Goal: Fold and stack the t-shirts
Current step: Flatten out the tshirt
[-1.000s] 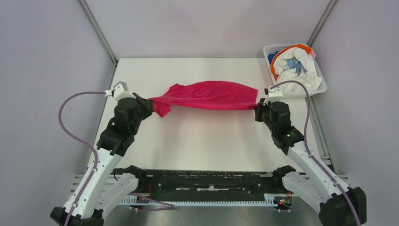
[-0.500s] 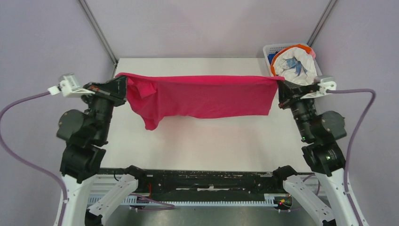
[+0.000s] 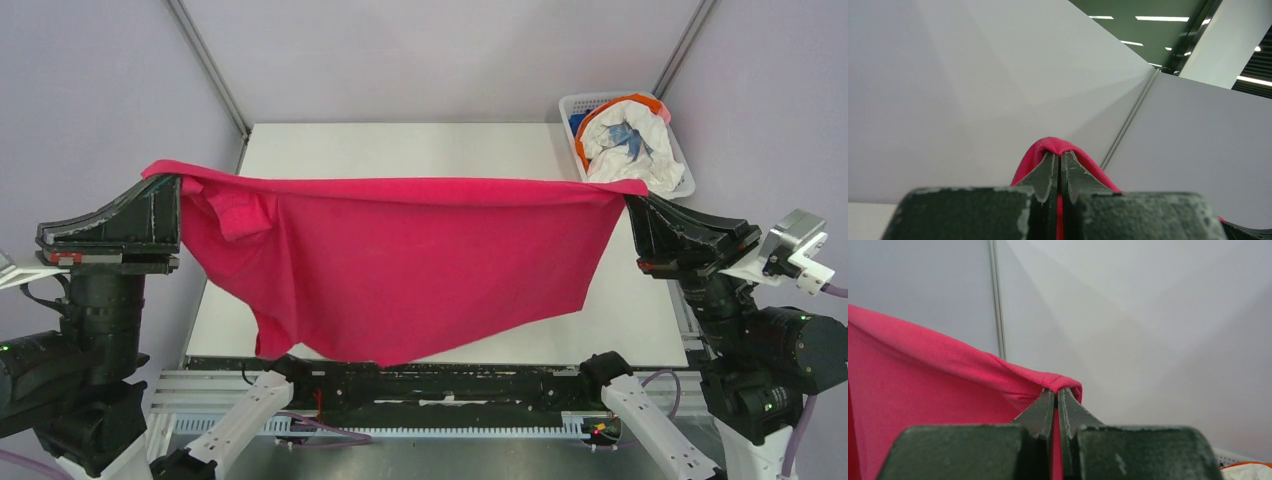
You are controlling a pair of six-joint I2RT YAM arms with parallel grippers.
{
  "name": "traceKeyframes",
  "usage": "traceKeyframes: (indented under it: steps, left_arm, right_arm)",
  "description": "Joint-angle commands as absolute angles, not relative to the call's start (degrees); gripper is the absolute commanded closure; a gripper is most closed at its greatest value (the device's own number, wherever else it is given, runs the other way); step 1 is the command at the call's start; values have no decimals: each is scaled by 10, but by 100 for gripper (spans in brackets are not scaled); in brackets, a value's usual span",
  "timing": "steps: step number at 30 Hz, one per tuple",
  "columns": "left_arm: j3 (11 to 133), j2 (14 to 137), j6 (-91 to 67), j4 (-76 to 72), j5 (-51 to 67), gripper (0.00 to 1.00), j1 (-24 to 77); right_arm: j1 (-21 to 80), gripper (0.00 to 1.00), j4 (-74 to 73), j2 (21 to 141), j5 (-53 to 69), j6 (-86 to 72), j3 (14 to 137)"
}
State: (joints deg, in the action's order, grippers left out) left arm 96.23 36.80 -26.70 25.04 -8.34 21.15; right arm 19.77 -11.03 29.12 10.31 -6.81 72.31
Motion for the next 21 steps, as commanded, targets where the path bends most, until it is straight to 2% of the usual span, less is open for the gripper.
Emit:
traceKeyframes:
  steps: [1, 6, 10, 12, 16, 19, 21]
  left_arm:
    - [966, 381, -224, 251, -74, 98, 210]
    - [907, 440, -229, 236, -132, 98, 210]
    - [852, 550, -222, 207, -231, 98, 211]
    - [847, 645, -211, 201, -265, 98, 208]
    - [866, 848, -188, 153, -256, 96, 195]
    - [926, 1010, -185, 142, -255, 92, 181]
    - [1013, 1122, -185, 167, -249, 87, 170]
  right_arm:
    - [198, 100, -118, 277, 95, -75, 721]
    - [197, 100, -111, 298, 5, -74, 661]
    - [197, 100, -111, 355, -183, -100, 603]
    - [198, 100, -103, 405, -261, -111, 573]
    - [195, 100, -70, 567, -357, -120, 540]
    - [168, 98, -47, 717, -349, -138, 558]
    - [148, 94, -27, 826, -332, -147, 596]
